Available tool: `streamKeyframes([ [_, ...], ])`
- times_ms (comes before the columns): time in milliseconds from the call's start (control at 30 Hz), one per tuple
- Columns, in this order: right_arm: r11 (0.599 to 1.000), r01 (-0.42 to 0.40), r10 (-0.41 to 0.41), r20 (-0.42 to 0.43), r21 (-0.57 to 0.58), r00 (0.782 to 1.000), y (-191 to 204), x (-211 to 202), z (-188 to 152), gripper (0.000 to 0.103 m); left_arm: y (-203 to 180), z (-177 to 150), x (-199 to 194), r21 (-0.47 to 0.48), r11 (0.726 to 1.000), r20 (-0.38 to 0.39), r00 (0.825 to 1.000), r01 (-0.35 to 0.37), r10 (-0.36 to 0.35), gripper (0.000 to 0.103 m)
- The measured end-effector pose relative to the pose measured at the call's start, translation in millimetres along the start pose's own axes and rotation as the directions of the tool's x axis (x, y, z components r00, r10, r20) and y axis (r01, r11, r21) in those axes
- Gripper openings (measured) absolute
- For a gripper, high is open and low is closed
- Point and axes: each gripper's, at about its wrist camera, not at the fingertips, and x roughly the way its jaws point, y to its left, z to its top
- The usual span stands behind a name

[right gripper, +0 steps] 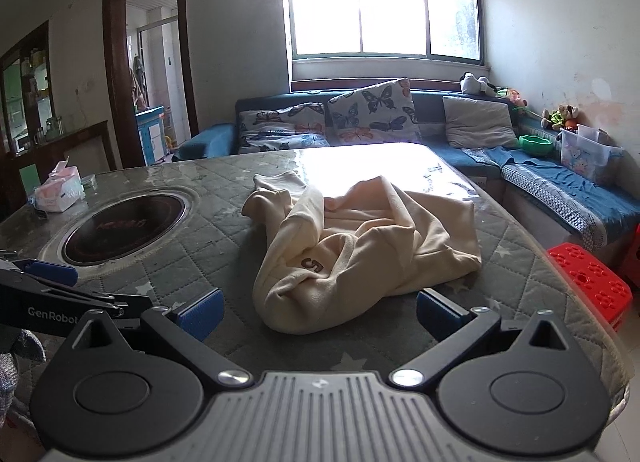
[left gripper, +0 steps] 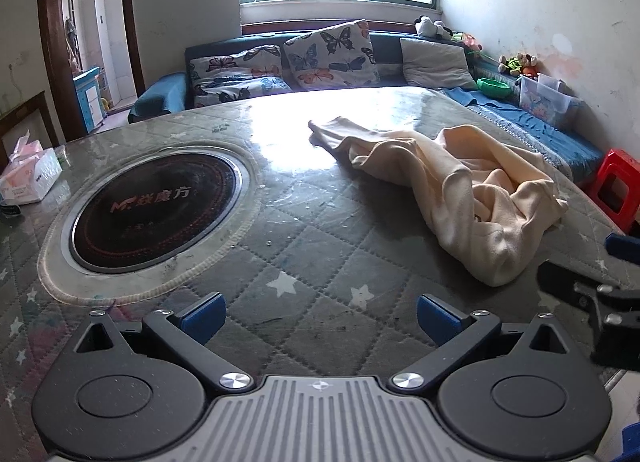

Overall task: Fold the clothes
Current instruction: 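Move both grippers open toward the crumpled cream sweatshirt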

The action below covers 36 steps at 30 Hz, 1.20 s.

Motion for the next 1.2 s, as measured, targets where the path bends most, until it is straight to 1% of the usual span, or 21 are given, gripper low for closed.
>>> streamKeyframes([
  [700, 1.000, 0.005, -0.004, -0.029, 0.021, 1.000, -9, 11, -1, 0.103, -20, 8, 15, 0.039, 0.999, -0.040, 0.999, 0.030, -0.029, 0.103],
  [1200, 0.999, 0.002, 0.001, -0.070, 0.038, 0.998, -18, 20, -3, 0.103, -28, 13, 27, 0.047, 0.998, -0.077, 0.996, 0.045, -0.042, 0.103],
])
